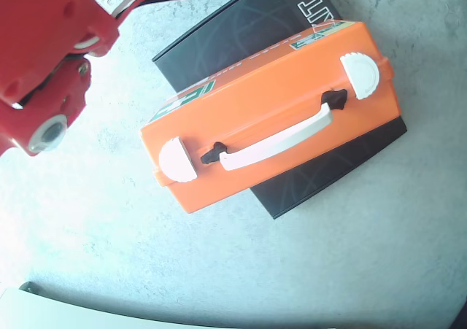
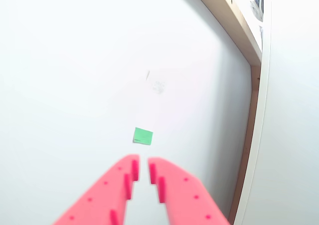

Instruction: Grab the white handle of the orange box

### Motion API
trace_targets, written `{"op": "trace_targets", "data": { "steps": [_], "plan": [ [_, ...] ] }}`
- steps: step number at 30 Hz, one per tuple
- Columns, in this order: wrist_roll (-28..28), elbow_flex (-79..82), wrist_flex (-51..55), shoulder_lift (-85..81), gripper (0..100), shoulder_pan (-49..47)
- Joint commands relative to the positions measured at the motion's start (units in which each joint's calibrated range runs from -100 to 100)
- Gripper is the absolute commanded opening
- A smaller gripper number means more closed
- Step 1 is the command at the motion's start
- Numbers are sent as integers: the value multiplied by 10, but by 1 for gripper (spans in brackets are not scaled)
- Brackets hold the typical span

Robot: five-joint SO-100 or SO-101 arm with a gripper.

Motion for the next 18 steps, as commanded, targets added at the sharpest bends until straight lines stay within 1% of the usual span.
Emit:
{"op": "trace_targets", "data": {
  "steps": [1, 12, 16, 18],
  "plan": [
    [4, 52, -45, 0, 3, -14],
    [2, 56, -45, 0, 4, -14],
    [0, 57, -45, 0, 4, 4],
    [0, 58, -62, 0, 4, 20]
  ]
}}
